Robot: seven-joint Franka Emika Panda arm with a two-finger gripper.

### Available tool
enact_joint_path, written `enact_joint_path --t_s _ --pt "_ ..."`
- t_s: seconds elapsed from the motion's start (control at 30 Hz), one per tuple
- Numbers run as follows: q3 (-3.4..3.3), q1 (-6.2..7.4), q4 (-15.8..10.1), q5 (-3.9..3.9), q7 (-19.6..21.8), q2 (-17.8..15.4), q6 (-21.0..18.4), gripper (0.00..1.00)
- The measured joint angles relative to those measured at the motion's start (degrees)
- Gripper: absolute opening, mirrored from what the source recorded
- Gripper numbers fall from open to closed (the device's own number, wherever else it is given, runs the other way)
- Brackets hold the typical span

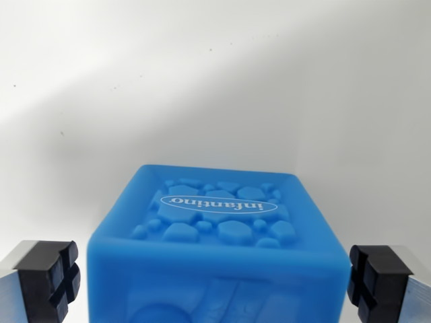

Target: Stack cube

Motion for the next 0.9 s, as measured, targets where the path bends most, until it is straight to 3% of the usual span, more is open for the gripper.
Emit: enact_joint_path --t_s 0.03,0.07,0.9 --pt "0.04 -0.04 0.02 0.0 0.0 0.12 0.09 1.0" --pt "0.06 -0.07 0.03 0.0 0.0 0.19 0.17 0.0" --pt "0.1 -0.09 0.06 0.0 0.0 0.21 0.25 0.0"
